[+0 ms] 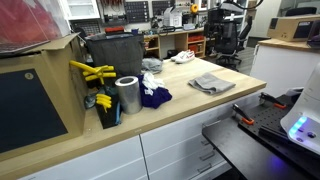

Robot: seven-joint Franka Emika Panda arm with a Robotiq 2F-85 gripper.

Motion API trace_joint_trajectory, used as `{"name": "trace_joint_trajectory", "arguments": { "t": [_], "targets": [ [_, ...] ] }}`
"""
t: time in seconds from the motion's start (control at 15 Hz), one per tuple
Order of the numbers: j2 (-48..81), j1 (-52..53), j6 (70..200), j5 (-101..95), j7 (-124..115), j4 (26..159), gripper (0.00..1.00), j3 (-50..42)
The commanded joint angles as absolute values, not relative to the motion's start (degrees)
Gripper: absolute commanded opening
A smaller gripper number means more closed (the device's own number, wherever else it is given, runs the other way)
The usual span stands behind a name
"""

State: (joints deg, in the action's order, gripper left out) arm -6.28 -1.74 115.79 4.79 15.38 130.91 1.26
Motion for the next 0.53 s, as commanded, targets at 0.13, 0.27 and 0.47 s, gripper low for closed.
{"name": "trace_joint_trajectory", "arguments": {
  "t": [0.13,0.27,0.47],
  "targets": [
    [-9.3,-1.0,108.1,4.5,15.3,126.6,1.0,-0.1],
    [-9.7,-0.8,104.8,4.2,15.5,124.6,1.0,-0.1],
    [-11.0,-0.6,101.0,4.0,14.7,122.7,1.0,0.0]
  ]
}}
